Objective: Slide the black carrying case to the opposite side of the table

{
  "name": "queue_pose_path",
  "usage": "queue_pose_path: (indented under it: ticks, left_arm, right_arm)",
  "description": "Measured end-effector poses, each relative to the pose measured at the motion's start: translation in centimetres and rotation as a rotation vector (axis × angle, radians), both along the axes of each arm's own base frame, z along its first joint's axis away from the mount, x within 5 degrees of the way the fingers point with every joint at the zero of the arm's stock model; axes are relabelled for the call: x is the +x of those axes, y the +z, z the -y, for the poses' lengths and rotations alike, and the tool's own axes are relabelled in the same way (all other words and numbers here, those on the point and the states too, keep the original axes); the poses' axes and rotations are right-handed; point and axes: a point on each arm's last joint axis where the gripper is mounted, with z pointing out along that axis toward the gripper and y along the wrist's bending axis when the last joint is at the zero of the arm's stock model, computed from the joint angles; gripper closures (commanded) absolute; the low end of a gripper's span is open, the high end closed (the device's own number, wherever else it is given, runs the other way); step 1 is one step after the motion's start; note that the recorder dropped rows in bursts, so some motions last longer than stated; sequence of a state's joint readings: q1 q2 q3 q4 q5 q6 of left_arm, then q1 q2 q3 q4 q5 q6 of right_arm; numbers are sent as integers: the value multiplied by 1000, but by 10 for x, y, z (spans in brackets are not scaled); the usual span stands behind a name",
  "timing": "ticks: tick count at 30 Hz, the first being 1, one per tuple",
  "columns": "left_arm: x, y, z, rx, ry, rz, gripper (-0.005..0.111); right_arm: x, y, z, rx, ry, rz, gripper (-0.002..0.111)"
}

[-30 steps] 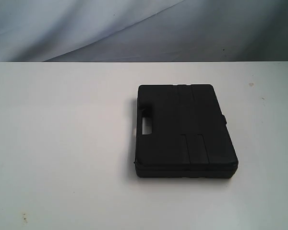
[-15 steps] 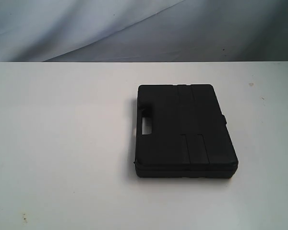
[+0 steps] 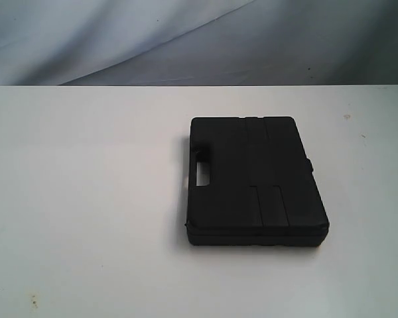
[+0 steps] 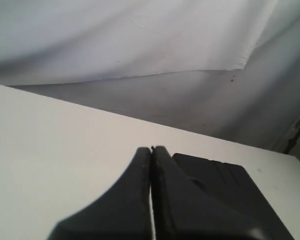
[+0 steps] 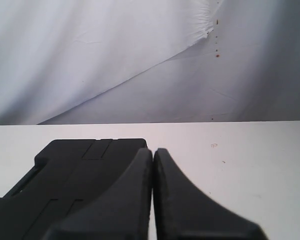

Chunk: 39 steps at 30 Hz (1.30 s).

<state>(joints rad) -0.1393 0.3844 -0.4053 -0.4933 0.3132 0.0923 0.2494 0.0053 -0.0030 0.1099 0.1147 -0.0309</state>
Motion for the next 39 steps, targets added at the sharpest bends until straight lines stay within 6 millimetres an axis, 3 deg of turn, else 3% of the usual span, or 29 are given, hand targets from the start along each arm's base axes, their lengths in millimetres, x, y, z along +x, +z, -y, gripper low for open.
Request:
queue_pose_path:
  ticks: [11, 20, 27, 39]
  left_arm:
    - [37, 41, 17, 119, -162, -116, 107]
    - [83, 43, 33, 120, -281, -320, 107]
    - [112, 20, 61, 139, -376, -435, 107]
    - [155, -51, 129, 207, -436, -656, 107]
  right_arm:
    - [0, 0, 0, 0, 0, 0, 108]
    - [0, 0, 0, 0, 0, 0, 108]
    - [0, 0, 0, -1, 0, -2, 108]
    - [0, 0, 0, -1, 0, -2, 108]
